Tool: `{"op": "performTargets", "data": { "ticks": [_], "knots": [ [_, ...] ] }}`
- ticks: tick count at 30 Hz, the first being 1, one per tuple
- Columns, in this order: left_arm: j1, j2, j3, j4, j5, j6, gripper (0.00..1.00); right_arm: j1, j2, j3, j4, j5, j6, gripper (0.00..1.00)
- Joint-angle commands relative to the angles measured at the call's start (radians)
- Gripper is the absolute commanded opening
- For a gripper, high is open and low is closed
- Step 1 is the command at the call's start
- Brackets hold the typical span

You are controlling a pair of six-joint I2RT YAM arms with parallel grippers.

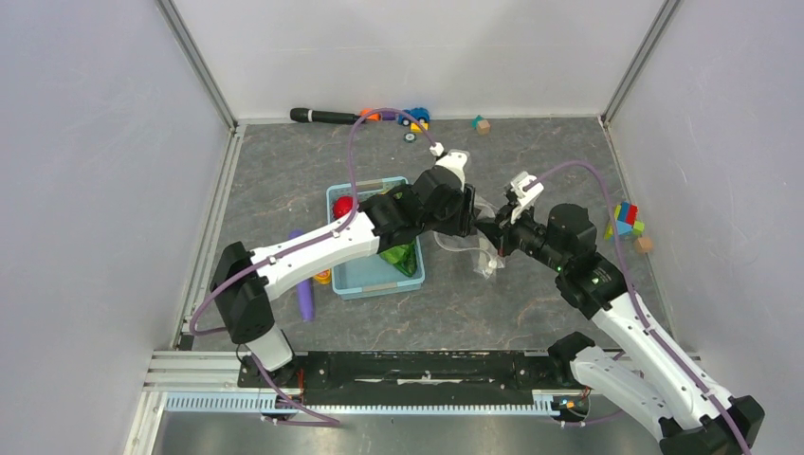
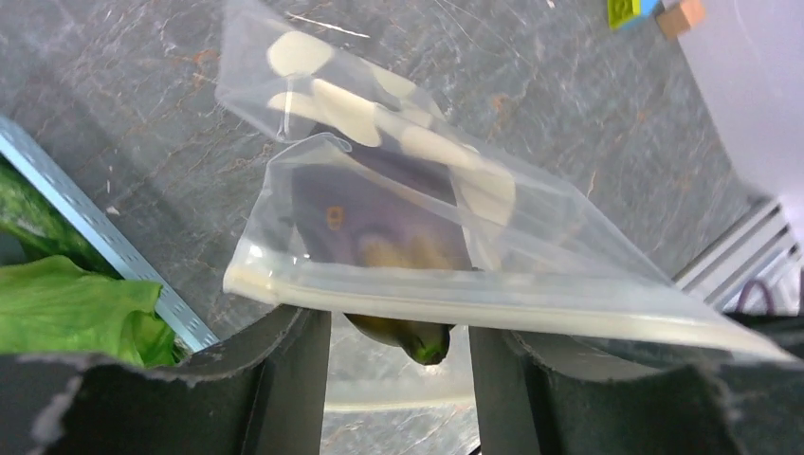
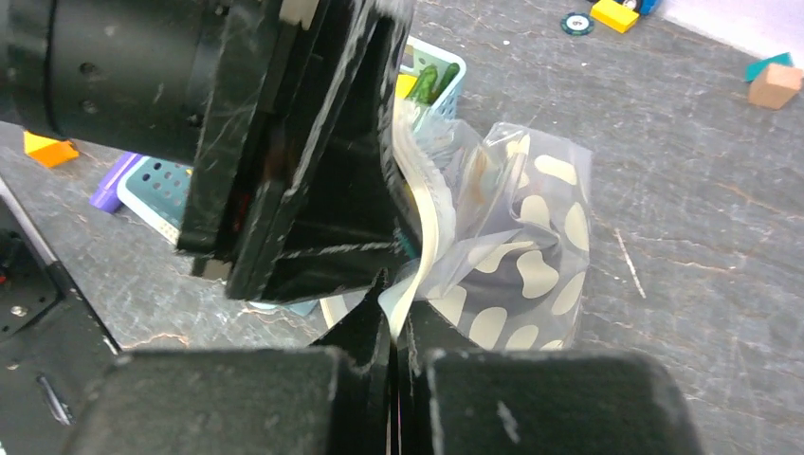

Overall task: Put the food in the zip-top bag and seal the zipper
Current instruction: Place the fake vegetable in the zipper food storage bag.

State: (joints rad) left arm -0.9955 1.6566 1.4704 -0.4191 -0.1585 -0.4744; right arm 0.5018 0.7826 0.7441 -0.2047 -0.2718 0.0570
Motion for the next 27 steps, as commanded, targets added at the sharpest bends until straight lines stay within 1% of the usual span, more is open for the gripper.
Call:
{"op": "performTargets", "data": {
  "ticks": [1, 5, 9, 13, 14, 16, 17, 18, 19, 20, 22, 23, 25, 27],
  "knots": [
    [0.026, 0.024, 0.035, -0.014, -0.148, -0.249, 0.02, -0.003, -0.028, -0.033, 0.117, -0.035, 0.147, 0.0],
    [0.068, 0.036, 0.019, -0.004, -0.126, -0.361, 0.02, -0.003, -0.043, -0.086, 0.155, -0.033, 0.241, 0.0],
    [0.07, 0.036, -0.005, -0.014, -0.216, -0.382, 0.02, -0.003, -0.071, -0.117, 0.181, -0.016, 0.28, 0.0],
    [0.072, 0.056, 0.016, -0.057, -0.263, -0.365, 0.02, -0.003, -0.094, -0.101, 0.145, 0.043, 0.255, 0.0],
    [0.073, 0.059, 0.024, -0.062, -0.259, -0.354, 0.06, -0.003, -0.094, -0.087, 0.116, 0.083, 0.242, 0.0],
    [0.073, 0.067, 0.041, -0.058, -0.229, -0.315, 0.25, -0.003, -0.084, -0.054, 0.046, 0.18, 0.214, 0.0],
    [0.074, 0.068, 0.048, -0.052, -0.201, -0.294, 0.35, -0.003, -0.075, -0.035, 0.009, 0.238, 0.196, 0.0],
    [0.073, 0.068, 0.05, -0.037, -0.17, -0.262, 0.51, -0.003, -0.062, -0.018, -0.026, 0.288, 0.183, 0.0],
    [0.073, 0.066, 0.054, -0.024, -0.128, -0.235, 0.71, -0.003, -0.049, -0.002, -0.062, 0.352, 0.169, 0.0],
    [0.072, 0.064, 0.057, -0.015, -0.091, -0.213, 0.79, -0.003, -0.034, 0.009, -0.089, 0.397, 0.151, 0.0],
    [0.072, 0.06, 0.066, 0.002, -0.016, -0.17, 0.93, -0.003, -0.012, 0.022, -0.122, 0.463, 0.134, 0.0],
    [0.073, 0.059, 0.069, 0.009, 0.021, -0.143, 0.99, -0.004, -0.006, 0.026, -0.126, 0.481, 0.128, 0.0],
    [0.072, 0.067, 0.091, -0.002, 0.063, -0.111, 1.0, -0.003, 0.004, 0.028, -0.13, 0.512, 0.12, 0.0],
    [0.072, 0.076, 0.123, -0.029, 0.095, -0.088, 1.0, -0.004, 0.007, 0.03, -0.129, 0.511, 0.115, 0.0]
  ]
}}
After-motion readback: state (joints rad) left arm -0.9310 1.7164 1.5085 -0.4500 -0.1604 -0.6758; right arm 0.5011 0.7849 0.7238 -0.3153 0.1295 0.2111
